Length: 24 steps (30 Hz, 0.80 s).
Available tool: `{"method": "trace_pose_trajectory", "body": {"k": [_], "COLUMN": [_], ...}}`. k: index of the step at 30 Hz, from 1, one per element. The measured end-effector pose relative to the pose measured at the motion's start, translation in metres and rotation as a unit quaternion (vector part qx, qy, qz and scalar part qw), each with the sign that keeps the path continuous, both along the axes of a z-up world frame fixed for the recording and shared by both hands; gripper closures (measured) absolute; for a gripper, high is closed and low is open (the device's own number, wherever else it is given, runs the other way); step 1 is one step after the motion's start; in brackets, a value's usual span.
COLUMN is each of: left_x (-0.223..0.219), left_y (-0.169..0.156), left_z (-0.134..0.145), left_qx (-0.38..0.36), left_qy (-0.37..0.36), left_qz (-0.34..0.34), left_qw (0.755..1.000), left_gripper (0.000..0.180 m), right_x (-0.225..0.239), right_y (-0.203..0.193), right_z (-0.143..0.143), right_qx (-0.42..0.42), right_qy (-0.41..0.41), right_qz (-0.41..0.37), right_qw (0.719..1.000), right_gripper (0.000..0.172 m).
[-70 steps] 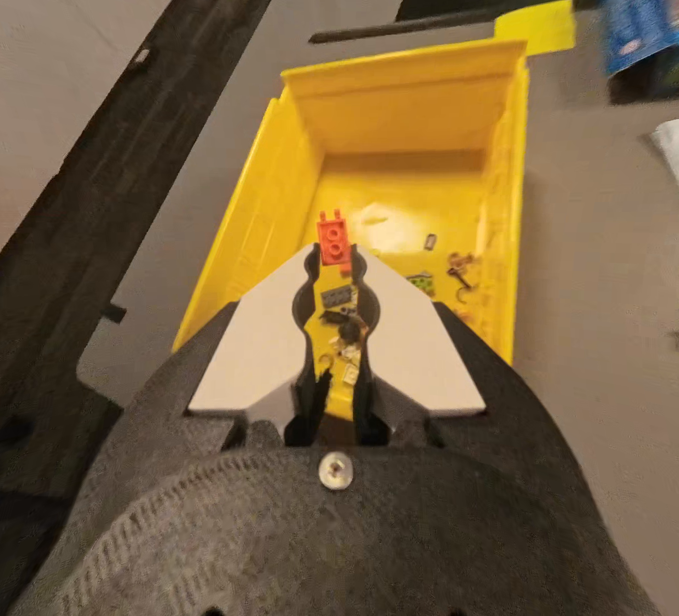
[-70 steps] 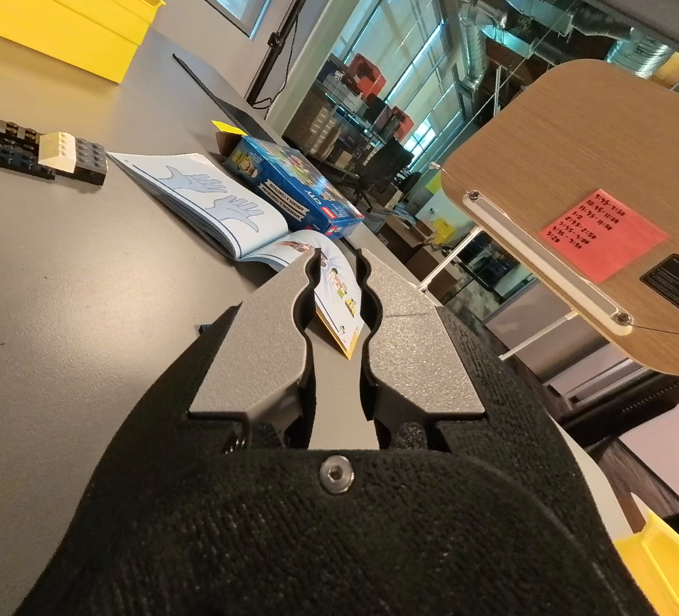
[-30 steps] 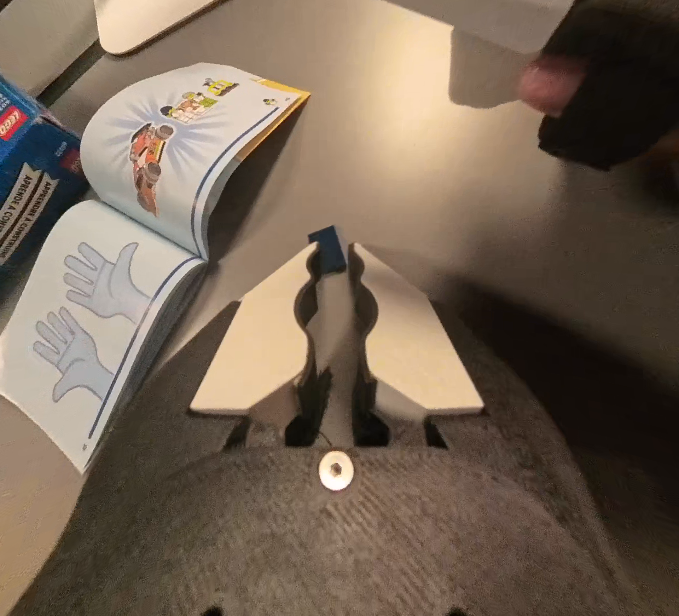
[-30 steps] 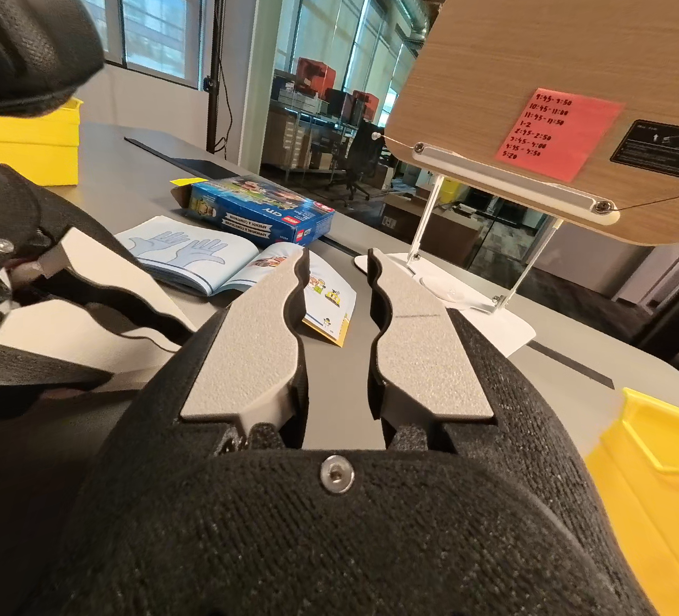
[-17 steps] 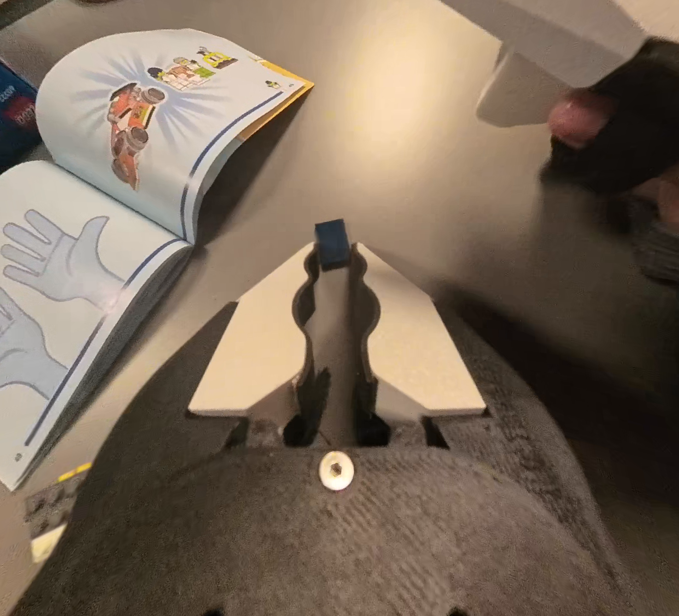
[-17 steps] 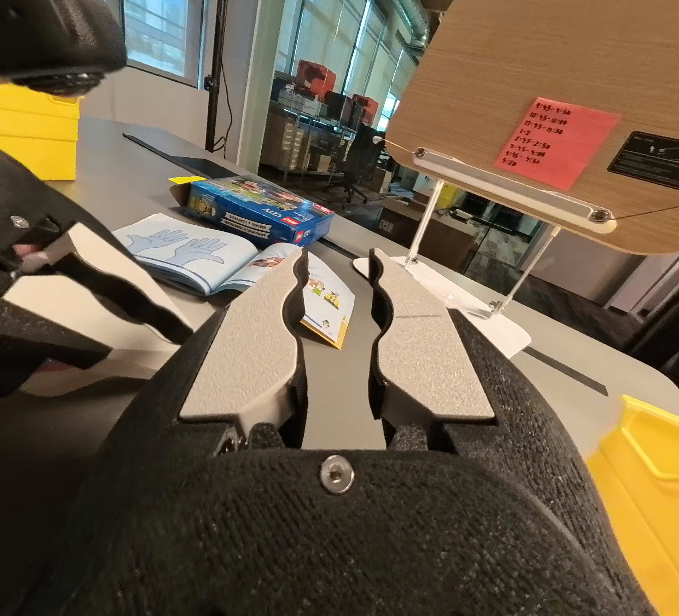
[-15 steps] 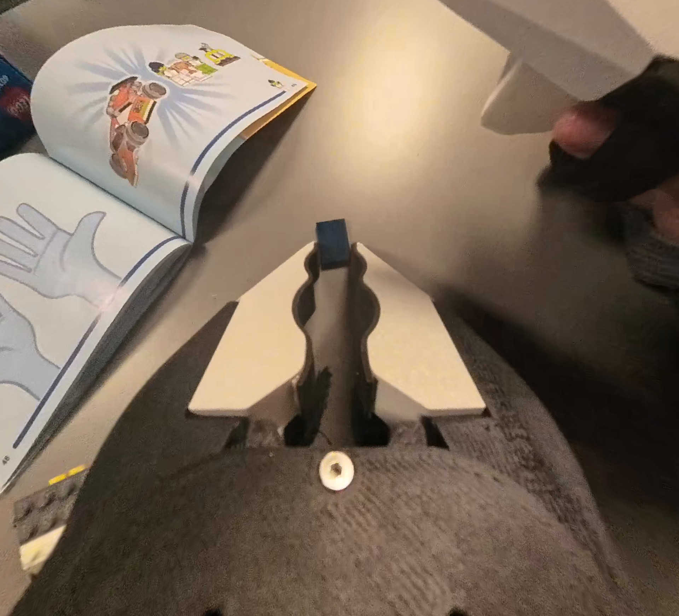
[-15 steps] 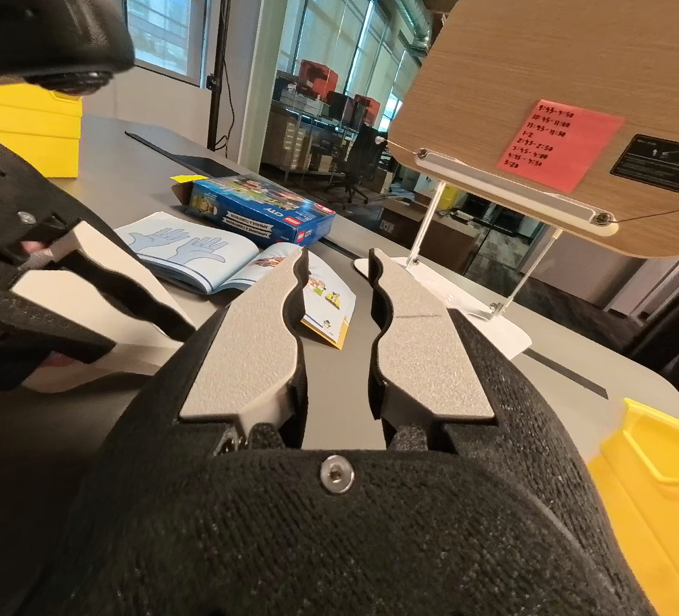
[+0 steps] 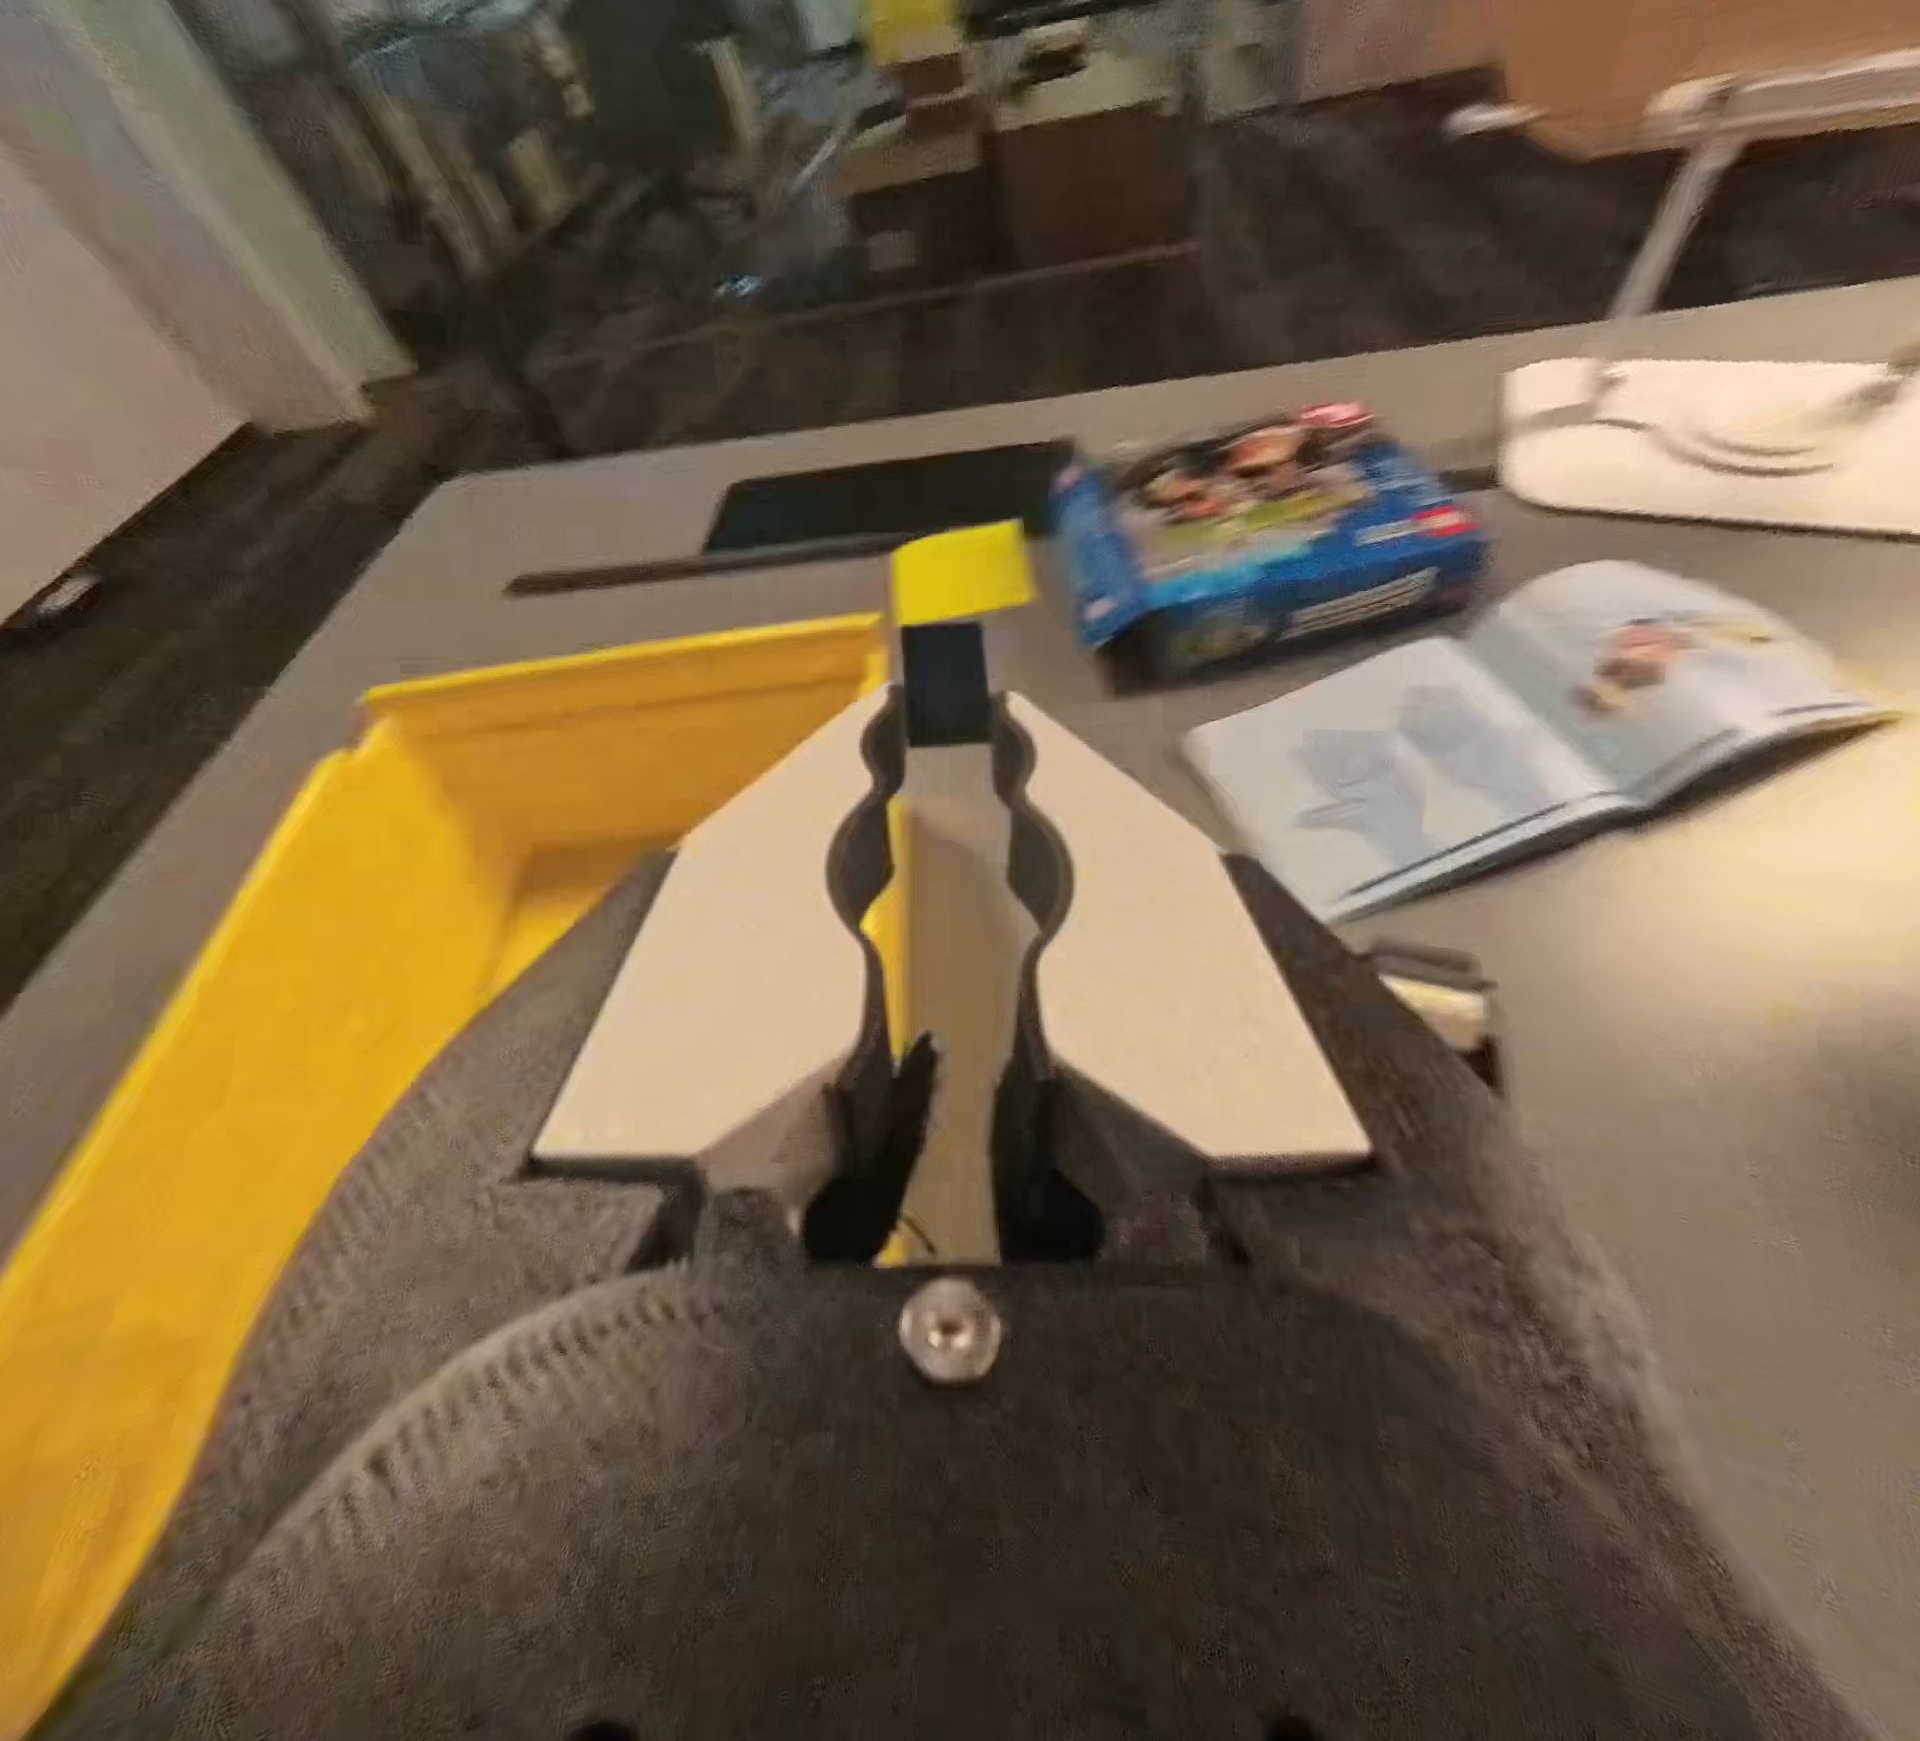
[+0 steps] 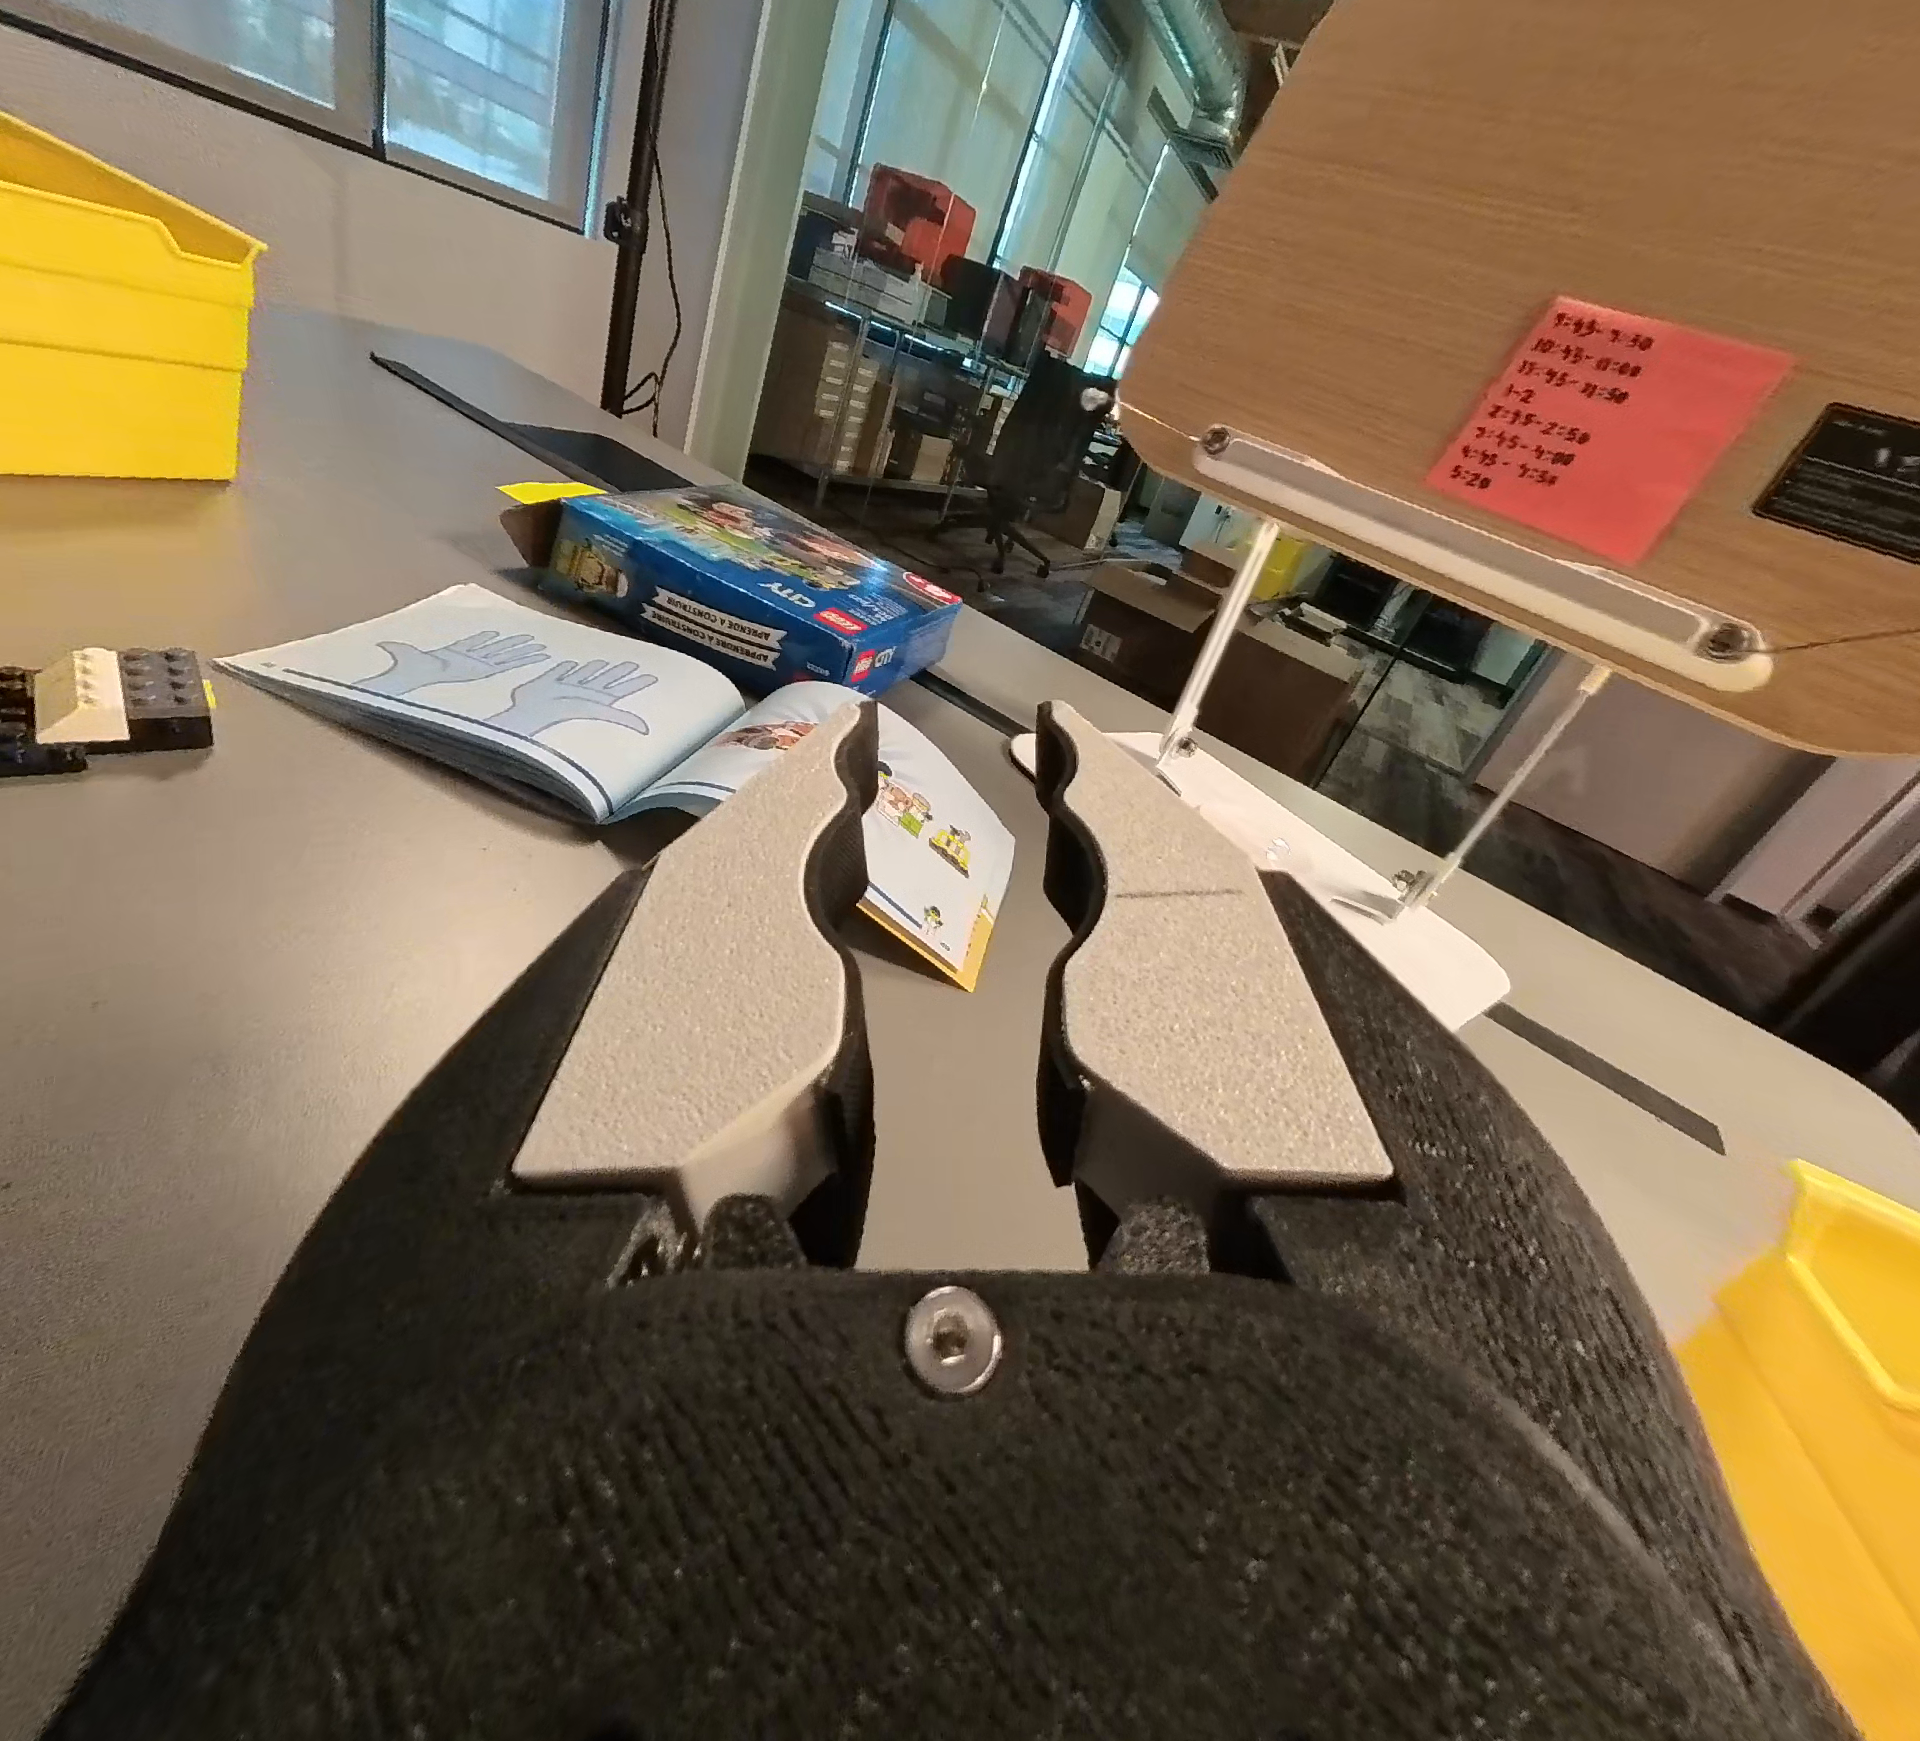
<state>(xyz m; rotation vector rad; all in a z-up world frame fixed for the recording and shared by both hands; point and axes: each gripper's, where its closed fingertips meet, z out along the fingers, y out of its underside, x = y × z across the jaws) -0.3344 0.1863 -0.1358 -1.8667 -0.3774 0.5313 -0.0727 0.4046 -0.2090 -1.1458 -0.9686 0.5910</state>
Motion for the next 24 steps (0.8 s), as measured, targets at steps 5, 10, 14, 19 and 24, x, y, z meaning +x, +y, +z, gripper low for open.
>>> {"method": "trace_pose_trajectory", "body": {"k": [5, 10, 14, 19, 24], "left_x": [-0.068, -0.085, -0.074, -0.042, 0.077], "left_y": [-0.097, -0.133, -0.13, -0.101, -0.021], "left_z": [-0.049, -0.086, -0.088, -0.004, 0.018], "left_qx": [-0.063, -0.131, -0.139, -0.034, 0.055], "left_qy": [-0.118, -0.171, -0.197, -0.03, 0.004], "left_qz": [0.122, 0.193, 0.175, 0.127, -0.157], "left_qw": [0.983, 0.957, 0.955, 0.991, 0.986], "left_gripper": [0.166, 0.122, 0.116, 0.124, 0.133], "right_x": [-0.006, -0.011, -0.013, -0.013, -0.014], "right_y": [-0.005, -0.012, -0.014, -0.014, -0.016], "right_z": [-0.003, -0.007, -0.009, -0.009, -0.01], "right_qx": [0.024, 0.052, 0.064, 0.064, 0.07], "right_qy": [-0.021, -0.045, -0.052, -0.052, -0.059], "right_qz": [0.005, 0.009, 0.011, 0.011, 0.012], "right_qw": [0.999, 0.998, 0.997, 0.997, 0.996], "right_gripper": [0.144, 0.144, 0.145, 0.145, 0.146]}}
